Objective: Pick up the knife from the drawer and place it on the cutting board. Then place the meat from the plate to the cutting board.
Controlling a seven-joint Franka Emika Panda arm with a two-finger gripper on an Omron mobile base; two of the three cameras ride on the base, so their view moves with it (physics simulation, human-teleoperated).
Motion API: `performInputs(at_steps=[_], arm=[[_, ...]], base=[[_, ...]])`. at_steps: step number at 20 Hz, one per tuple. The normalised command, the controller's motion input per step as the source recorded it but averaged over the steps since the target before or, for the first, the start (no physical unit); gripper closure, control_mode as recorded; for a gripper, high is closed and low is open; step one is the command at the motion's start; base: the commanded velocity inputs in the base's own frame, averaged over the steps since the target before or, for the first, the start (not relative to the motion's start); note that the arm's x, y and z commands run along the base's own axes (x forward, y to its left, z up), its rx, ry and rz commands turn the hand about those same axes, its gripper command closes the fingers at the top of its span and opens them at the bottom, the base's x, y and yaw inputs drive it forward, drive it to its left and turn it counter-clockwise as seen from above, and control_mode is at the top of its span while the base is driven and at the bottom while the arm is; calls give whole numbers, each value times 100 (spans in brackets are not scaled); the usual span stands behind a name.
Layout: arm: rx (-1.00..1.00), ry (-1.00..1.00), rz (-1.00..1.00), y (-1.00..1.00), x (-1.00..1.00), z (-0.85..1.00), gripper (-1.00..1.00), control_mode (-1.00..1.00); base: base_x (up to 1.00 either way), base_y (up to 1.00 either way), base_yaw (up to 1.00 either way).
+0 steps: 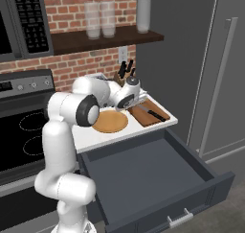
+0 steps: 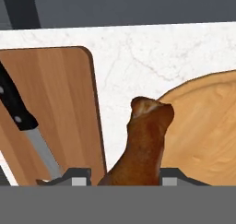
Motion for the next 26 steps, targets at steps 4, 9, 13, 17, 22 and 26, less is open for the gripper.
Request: performInputs(at_steps=[4, 9, 13, 17, 22, 26], arm=[[-1, 0, 0, -42, 29, -16, 100, -100], [-3, 0, 0, -23, 30, -35, 100, -100], [-3, 2, 0, -14, 38, -48, 100, -100], [-1, 2, 0, -16, 40, -41, 100, -100], [0, 1, 0, -33, 53, -5, -100, -100], [0, 0, 0, -24, 51, 0, -100, -100]], base=[[0, 0, 0], [0, 0, 0], [0, 0, 0], [0, 0, 0], [0, 0, 0], [0, 0, 0]])
